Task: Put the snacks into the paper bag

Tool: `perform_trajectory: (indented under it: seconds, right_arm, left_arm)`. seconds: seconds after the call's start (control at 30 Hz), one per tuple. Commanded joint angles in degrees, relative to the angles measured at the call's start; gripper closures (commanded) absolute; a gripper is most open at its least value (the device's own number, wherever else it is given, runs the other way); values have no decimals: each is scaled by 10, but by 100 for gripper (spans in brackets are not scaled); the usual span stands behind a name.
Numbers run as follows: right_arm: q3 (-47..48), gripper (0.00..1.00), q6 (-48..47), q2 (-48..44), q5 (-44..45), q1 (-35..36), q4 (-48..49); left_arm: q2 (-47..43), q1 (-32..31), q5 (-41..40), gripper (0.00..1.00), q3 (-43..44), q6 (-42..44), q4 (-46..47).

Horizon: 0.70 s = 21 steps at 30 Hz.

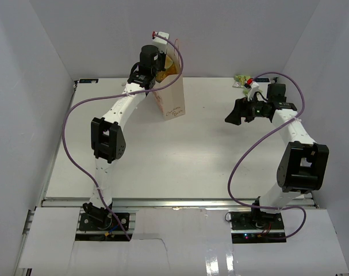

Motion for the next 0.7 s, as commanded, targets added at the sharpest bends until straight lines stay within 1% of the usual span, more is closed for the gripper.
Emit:
perform_trajectory:
  seconds: [0.0, 0.03, 0.27, 0.67]
  right_arm:
    - [7, 11, 2, -15, -19, -7, 10]
    - [7, 11, 3, -15, -20, -7, 10]
    - [7, 11, 4, -15, -24, -7, 11]
    - [-3, 11, 6, -18, -28, -8, 11]
  left_arm:
    - [-13, 7, -33, 98, 9, 18, -4]
    - [-15, 7, -41, 100, 12, 26, -2]
    - [-40, 7, -66, 100, 15, 70, 8]
    - [-56, 6, -77, 100, 26, 91, 20]
